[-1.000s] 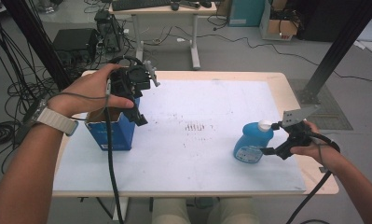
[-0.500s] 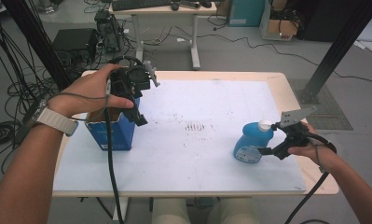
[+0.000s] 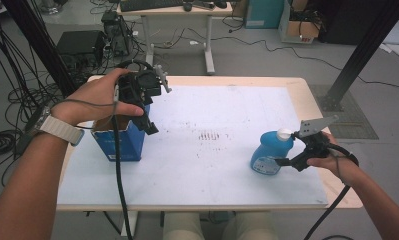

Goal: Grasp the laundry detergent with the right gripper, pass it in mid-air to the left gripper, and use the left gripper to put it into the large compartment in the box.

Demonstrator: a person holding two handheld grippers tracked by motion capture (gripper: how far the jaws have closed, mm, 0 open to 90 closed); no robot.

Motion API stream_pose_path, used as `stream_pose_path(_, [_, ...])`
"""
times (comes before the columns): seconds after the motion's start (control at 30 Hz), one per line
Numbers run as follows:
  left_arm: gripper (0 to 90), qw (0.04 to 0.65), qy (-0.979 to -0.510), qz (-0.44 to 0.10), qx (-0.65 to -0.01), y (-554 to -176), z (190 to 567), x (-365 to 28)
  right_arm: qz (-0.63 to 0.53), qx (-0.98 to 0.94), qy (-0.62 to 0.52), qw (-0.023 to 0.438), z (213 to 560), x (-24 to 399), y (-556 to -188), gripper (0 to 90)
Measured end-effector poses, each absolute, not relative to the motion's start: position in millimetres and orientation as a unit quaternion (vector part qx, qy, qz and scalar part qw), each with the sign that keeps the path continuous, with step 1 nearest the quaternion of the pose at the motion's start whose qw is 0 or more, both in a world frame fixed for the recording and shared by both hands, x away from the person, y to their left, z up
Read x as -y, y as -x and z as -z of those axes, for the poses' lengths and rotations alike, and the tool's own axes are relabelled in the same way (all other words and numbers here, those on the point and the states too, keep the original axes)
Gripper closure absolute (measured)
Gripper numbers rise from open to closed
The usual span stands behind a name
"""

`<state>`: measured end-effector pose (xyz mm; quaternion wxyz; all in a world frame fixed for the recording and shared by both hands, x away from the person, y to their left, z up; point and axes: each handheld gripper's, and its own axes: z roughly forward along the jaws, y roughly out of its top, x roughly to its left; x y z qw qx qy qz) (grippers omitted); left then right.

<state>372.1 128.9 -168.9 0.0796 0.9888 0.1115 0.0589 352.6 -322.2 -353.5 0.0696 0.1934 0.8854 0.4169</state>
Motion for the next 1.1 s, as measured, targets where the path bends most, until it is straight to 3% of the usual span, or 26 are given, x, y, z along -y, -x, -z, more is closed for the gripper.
stream_pose_path(1.1, [8.8,0.081,-0.989,-0.06,-0.113,-372.1,169.4,-129.6,-0.43,-0.88,-0.19,0.074,359.5,312.4,-353.0,12.1])
